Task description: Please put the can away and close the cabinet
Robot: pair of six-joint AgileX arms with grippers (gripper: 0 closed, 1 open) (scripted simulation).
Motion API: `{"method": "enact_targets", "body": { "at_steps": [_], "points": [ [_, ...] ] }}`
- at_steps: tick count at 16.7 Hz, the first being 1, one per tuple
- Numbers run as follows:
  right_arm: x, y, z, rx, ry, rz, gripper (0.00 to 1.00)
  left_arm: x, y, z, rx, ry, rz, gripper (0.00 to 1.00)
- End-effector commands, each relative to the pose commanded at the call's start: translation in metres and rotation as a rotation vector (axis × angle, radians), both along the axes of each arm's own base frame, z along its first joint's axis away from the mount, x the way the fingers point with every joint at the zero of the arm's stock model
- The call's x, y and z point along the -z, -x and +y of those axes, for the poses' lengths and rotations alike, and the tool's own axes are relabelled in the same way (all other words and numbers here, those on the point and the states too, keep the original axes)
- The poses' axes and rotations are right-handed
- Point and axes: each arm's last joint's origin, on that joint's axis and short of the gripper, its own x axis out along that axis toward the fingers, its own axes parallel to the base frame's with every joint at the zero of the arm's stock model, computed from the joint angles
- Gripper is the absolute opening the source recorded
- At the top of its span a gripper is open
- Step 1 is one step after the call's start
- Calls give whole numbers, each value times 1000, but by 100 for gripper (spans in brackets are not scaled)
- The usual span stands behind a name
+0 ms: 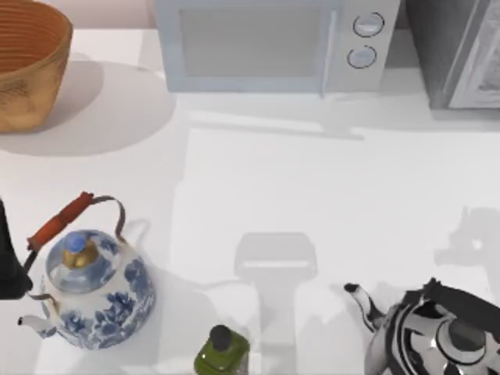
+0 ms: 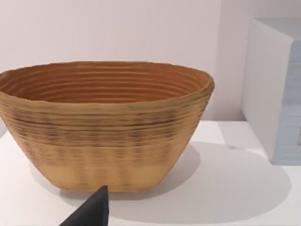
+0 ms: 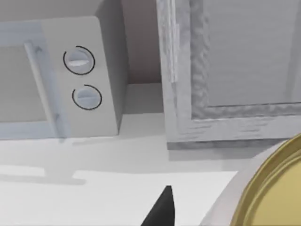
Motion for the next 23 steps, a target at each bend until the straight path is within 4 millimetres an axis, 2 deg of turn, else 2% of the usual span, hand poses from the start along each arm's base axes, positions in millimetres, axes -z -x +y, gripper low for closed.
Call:
{"method": "enact_targets", "body": {
  "at_steps": [3, 7, 14, 16, 18, 20, 23],
  "points": [
    [27, 18, -11, 20, 28, -123, 0, 0, 0, 0, 0, 0, 0, 100],
    [56, 24, -17, 35, 69, -190, 0, 0, 0, 0, 0, 0, 0, 100],
    [60, 24, -18, 35, 73, -190, 0, 0, 0, 0, 0, 0, 0, 100],
    [53, 23, -17, 31, 73, -179, 0, 0, 0, 0, 0, 0, 0, 100],
    [35, 22, -16, 23, 74, -156, 0, 0, 0, 0, 0, 0, 0, 100],
    [8, 19, -14, 16, 76, -130, 0, 0, 0, 0, 0, 0, 0, 100],
    [-51, 6, -10, 6, 79, -109, 0, 0, 0, 0, 0, 0, 0, 100]
  ]
}}
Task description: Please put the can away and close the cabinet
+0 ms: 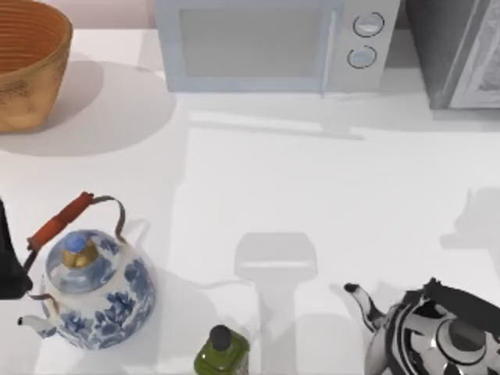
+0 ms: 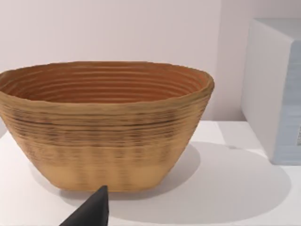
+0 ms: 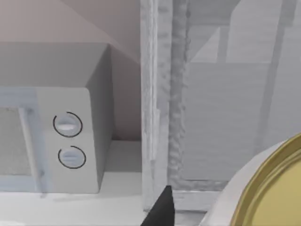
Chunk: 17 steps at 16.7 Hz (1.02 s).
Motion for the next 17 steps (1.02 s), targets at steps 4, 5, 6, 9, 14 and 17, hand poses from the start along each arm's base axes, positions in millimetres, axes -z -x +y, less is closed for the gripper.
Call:
{"method": "enact_targets", "body": {
  "at_steps": [4, 5, 6, 9, 14, 17],
  "points": [
    [-93, -31, 9, -7, 3, -18, 0, 0, 0, 0, 0, 0, 0, 100],
    [-116, -40, 12, -7, 2, -28, 0, 0, 0, 0, 0, 0, 0, 100],
    [-137, -49, 15, -6, 1, -40, 0, 0, 0, 0, 0, 0, 0, 100],
    [-189, -78, 24, 1, -4, -70, 0, 0, 0, 0, 0, 0, 0, 100],
    [-232, -119, 37, 18, -9, -88, 0, 0, 0, 0, 0, 0, 0, 100],
    [-239, -132, 40, 25, -8, -83, 0, 0, 0, 0, 0, 0, 0, 100]
  ]
}}
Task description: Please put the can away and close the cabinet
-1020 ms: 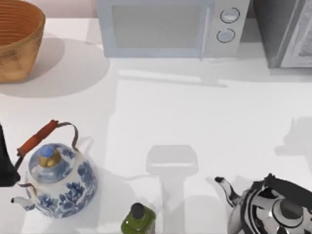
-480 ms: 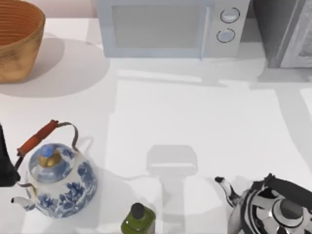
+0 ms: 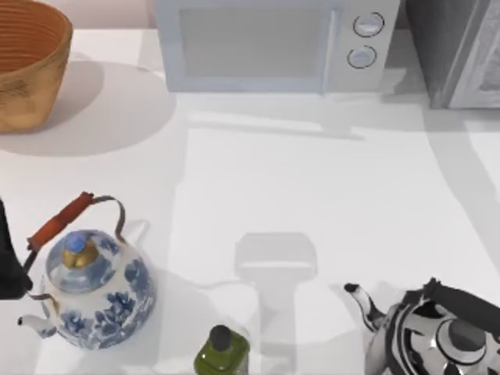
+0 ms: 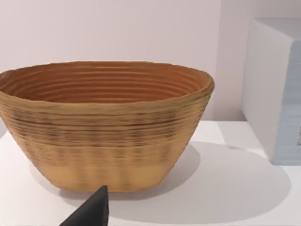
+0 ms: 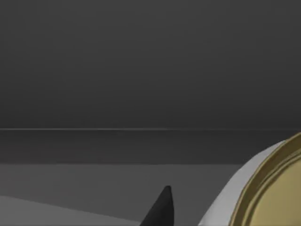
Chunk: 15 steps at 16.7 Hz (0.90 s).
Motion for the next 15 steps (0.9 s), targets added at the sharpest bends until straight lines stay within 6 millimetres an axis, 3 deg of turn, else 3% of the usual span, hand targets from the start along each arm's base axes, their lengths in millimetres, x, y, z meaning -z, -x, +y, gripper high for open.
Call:
{"method": "enact_targets", "body": {
  "at_steps": [8, 15],
  "points": [
    [-1, -9, 2, -8, 0, 13, 0, 0, 0, 0, 0, 0, 0, 100],
    [-19, -84, 16, -55, 6, 46, 0, 0, 0, 0, 0, 0, 0, 100]
  ]
}}
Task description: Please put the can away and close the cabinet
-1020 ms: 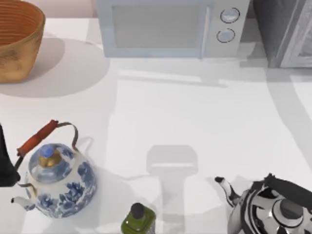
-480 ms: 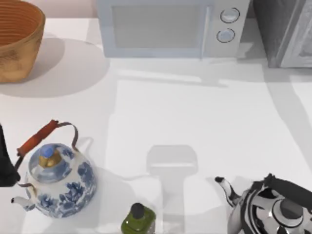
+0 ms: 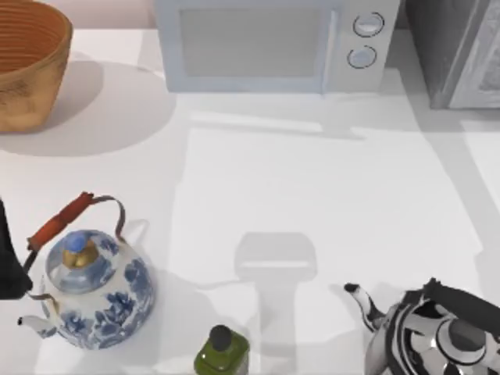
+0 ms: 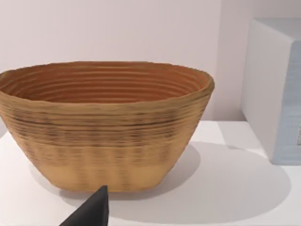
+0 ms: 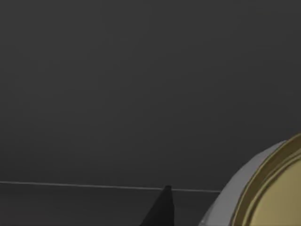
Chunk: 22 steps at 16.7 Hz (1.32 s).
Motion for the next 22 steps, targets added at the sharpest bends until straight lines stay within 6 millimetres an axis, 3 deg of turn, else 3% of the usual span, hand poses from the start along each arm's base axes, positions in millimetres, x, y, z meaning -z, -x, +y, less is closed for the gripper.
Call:
{"method": "enact_targets", "body": {
  "at_steps": [7, 14, 22],
  "points": [
    [-5, -57, -13, 43, -8, -46, 0, 0, 0, 0, 0, 0, 0, 100],
    [-1, -67, -18, 58, -8, -46, 0, 0, 0, 0, 0, 0, 0, 100],
    [-1, -67, -18, 58, -8, -46, 60, 0, 0, 0, 0, 0, 0, 100]
  ]
}}
